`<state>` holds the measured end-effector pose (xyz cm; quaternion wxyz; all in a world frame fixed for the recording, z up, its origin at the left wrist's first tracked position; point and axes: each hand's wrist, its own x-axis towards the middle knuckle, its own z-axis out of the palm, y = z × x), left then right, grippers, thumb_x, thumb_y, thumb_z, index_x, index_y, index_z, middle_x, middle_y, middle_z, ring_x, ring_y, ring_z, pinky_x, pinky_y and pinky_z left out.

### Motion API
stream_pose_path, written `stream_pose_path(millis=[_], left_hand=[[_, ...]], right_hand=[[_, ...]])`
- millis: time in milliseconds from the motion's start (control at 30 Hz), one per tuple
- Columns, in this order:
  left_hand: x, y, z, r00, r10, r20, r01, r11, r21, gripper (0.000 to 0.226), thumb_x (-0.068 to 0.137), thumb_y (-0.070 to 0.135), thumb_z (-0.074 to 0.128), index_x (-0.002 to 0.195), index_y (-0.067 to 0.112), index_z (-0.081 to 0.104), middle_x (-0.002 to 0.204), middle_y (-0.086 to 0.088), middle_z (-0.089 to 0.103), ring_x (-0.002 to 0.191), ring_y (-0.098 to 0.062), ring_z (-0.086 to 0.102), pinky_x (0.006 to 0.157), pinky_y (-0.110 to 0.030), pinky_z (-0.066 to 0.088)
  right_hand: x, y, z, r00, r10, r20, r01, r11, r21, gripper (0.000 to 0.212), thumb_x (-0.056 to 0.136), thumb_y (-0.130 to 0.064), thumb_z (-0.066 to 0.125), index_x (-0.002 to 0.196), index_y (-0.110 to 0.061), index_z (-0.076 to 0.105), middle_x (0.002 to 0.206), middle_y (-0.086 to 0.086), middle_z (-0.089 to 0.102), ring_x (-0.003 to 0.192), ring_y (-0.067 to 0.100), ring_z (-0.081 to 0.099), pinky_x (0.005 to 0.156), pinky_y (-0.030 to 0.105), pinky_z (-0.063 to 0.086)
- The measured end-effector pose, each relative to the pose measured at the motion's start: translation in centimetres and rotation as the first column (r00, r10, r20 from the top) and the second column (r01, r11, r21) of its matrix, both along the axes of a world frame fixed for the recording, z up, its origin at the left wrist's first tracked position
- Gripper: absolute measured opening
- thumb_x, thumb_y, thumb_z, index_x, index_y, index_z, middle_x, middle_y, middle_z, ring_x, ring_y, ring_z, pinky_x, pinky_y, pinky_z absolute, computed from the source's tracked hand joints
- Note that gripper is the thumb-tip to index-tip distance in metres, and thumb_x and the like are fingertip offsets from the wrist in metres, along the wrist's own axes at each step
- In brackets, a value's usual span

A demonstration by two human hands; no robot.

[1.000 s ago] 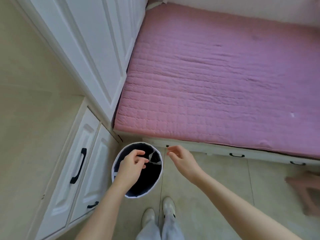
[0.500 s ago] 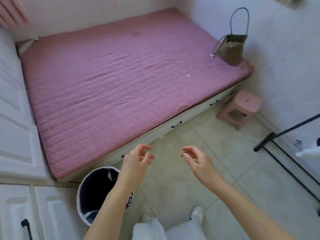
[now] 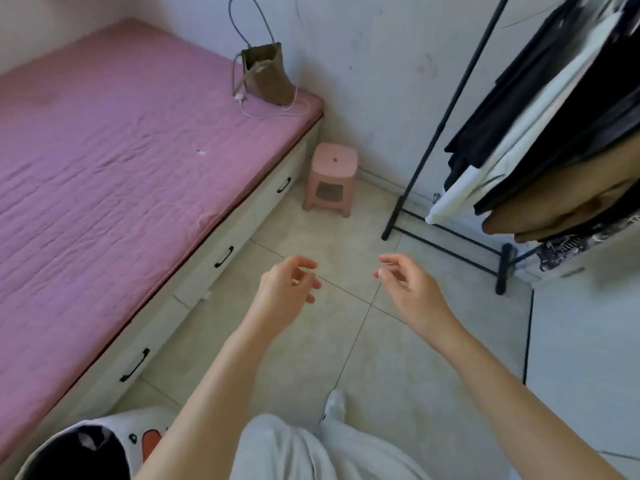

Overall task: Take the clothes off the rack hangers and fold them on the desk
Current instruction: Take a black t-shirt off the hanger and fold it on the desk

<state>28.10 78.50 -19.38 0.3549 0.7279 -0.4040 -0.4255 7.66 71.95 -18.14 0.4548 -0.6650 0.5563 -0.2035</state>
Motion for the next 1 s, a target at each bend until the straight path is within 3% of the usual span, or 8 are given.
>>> stream_pose_path(millis=[267,433,633,767,900,1000], left_hand=[[-12.2,-11.7,1.4,0.979,-0.206,0.009,0.206,0.979,-0.013,0.020,0.094,0.012,0.050,0.103,0.025,0.062,0.083,0.008,0.072,0.065,-0.009,0.069,0.045,-0.012,0.037],[-17.0,-20.6,2.7,0.948,-0.312,0.065,0.315,0.948,-0.049,0.019,0.095,0.013,0.049,0.104,0.025,0.061,0.083,0.008,0.072,0.064,-0.008,0.068,0.048,-0.018,0.040],[-20.8,-32.1,3.8,0.915,-0.382,0.127,0.394,0.916,-0.082,0.020,0.094,0.015,0.049,0.108,0.024,0.061,0.089,0.008,0.071,0.084,-0.012,0.067,0.066,-0.028,0.053],[-22.4,-39.6,4.6,0.891,-0.429,0.152,0.445,0.890,-0.096,0.022,0.094,0.017,0.050,0.113,0.022,0.061,0.096,0.006,0.069,0.091,-0.014,0.065,0.069,-0.024,0.052],[-23.8,-47.2,5.8,0.869,-0.466,0.169,0.487,0.866,-0.116,0.021,0.096,0.023,0.050,0.115,0.026,0.059,0.101,0.010,0.065,0.090,-0.008,0.062,0.056,-0.014,0.047],[-24.8,-52.2,6.8,0.847,-0.501,0.179,0.526,0.838,-0.145,0.024,0.098,0.022,0.049,0.120,0.025,0.057,0.110,0.008,0.064,0.091,-0.009,0.062,0.062,-0.017,0.045]], right_hand=[[-10.8,-10.2,2.8,0.993,-0.121,-0.016,0.119,0.989,-0.092,0.029,0.097,-0.031,0.051,0.125,-0.023,0.054,0.111,-0.005,0.065,0.106,0.008,0.059,0.079,0.009,0.038],[-15.4,-18.0,4.4,0.978,-0.205,-0.026,0.199,0.967,-0.159,0.032,0.097,-0.030,0.050,0.127,-0.019,0.052,0.111,-0.003,0.067,0.108,0.011,0.059,0.094,0.029,0.045],[-19.2,-28.6,6.4,0.958,-0.283,-0.033,0.270,0.939,-0.211,0.033,0.098,-0.031,0.049,0.129,-0.020,0.050,0.114,-0.004,0.066,0.109,0.010,0.056,0.087,0.023,0.040],[-21.1,-36.5,8.7,0.946,-0.321,-0.037,0.302,0.920,-0.251,0.035,0.098,-0.032,0.047,0.131,-0.020,0.048,0.115,-0.003,0.063,0.108,0.010,0.055,0.080,0.017,0.041],[-22.8,-44.6,11.0,0.926,-0.376,-0.025,0.355,0.894,-0.273,0.035,0.095,-0.035,0.048,0.128,-0.021,0.050,0.116,0.001,0.064,0.111,0.014,0.057,0.098,0.039,0.048],[-23.5,-50.0,13.2,0.908,-0.418,0.030,0.409,0.870,-0.274,0.035,0.093,-0.032,0.049,0.126,-0.019,0.053,0.112,0.001,0.065,0.109,0.016,0.059,0.099,0.044,0.048]])
